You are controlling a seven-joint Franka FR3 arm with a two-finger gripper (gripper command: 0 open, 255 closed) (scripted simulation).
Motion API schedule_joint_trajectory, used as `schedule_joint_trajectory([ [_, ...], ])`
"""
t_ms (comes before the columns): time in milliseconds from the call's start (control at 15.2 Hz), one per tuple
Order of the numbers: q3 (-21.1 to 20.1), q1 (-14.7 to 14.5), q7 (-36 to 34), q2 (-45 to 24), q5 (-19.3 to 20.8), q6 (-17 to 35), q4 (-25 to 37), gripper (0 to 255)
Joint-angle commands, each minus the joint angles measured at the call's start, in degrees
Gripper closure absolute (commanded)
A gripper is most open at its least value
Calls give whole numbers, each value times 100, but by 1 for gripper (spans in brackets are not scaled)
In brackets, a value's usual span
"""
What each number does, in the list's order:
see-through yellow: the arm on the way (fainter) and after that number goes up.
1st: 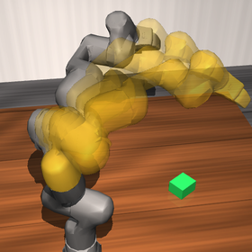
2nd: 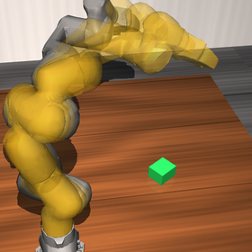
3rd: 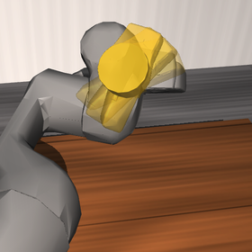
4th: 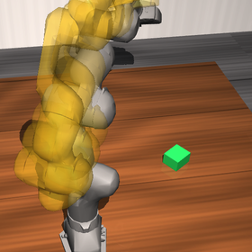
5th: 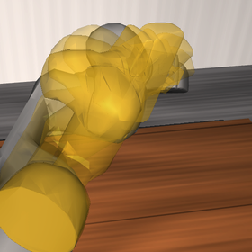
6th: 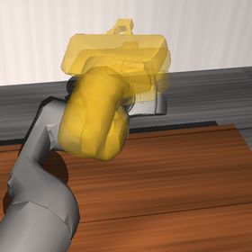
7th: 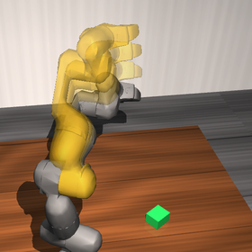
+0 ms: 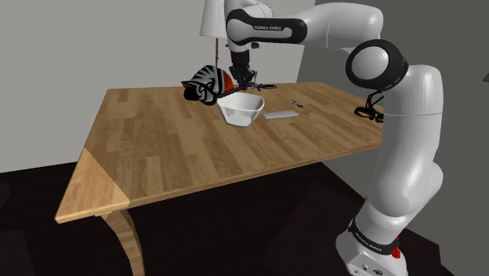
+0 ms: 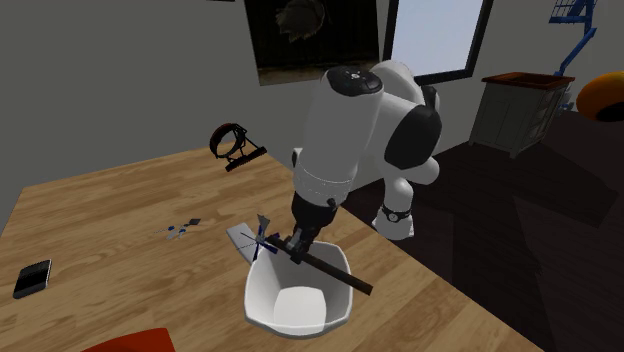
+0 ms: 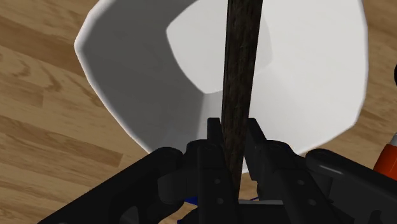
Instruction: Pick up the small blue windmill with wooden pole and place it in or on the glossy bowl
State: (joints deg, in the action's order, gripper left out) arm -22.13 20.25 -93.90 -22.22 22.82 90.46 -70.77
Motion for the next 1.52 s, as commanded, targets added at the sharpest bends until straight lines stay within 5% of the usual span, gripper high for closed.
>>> schedule_joint_trajectory([
  [0, 5, 40, -32, 22, -7, 185, -205, 255],
  [792, 8, 94, -107, 76, -18, 497, -580, 255],
  [858, 8, 94, -107, 76, -18, 498, -580, 0],
  [1188, 8, 94, -107, 76, -18, 497, -580, 0],
  [1452, -26, -151, -36, -112, 48, -317, 408, 0],
])
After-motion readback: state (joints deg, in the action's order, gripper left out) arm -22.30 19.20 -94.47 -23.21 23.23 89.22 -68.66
